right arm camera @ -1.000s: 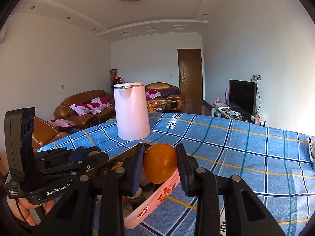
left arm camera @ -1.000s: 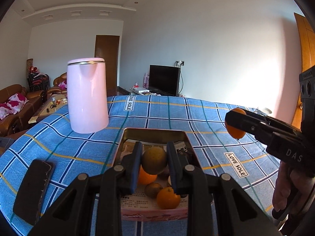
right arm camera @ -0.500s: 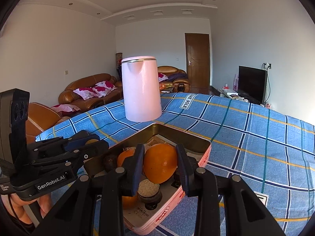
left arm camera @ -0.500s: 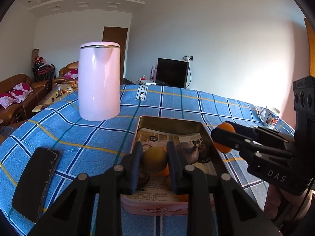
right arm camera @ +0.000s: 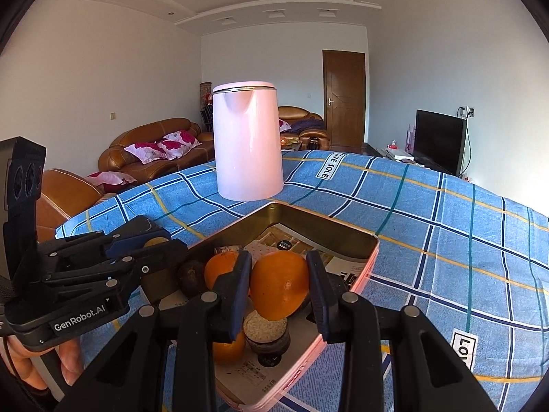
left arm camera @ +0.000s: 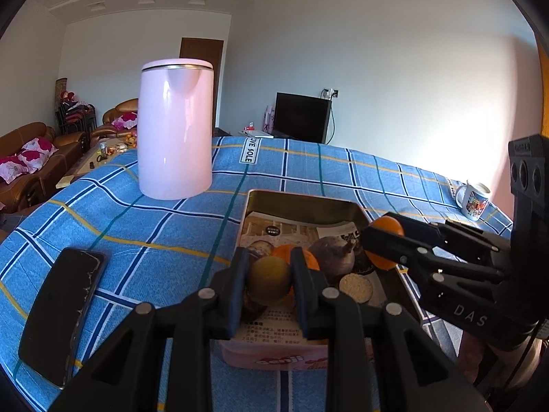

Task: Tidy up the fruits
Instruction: 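Carry the yellow fruit into the tin with the left gripper while the right gripper brings the orange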

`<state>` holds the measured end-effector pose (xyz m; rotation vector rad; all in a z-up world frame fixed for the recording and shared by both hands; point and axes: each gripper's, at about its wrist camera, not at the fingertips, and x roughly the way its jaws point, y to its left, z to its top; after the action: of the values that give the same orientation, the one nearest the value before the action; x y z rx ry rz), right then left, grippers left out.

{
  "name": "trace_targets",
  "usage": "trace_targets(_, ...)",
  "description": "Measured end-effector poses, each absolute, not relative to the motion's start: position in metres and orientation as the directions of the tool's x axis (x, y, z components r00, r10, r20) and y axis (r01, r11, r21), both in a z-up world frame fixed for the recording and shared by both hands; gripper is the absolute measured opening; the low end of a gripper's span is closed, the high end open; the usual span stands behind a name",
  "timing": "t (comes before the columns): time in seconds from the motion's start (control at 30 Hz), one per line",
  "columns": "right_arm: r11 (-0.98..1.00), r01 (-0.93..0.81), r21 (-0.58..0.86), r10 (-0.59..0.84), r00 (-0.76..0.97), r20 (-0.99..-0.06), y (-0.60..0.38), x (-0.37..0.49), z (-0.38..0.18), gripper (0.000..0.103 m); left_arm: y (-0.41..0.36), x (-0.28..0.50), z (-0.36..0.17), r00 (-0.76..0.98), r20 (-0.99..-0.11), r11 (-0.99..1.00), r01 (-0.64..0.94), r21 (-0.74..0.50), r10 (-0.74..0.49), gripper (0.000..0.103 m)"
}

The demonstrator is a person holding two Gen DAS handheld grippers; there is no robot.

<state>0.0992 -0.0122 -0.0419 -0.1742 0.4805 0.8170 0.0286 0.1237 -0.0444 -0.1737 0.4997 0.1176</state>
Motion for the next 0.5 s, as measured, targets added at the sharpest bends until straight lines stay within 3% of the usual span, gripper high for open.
trace_targets(0.5, 0.685, -0.727, 0.046, 0.64, 0.571, -0.515, -0.0083, 0.105, -0.0484, 0.035, 0.1214, 0.0337, -0.0513, 0.853, -0.519, 0.98, -0.14, -0.144, 0.046, 0.027)
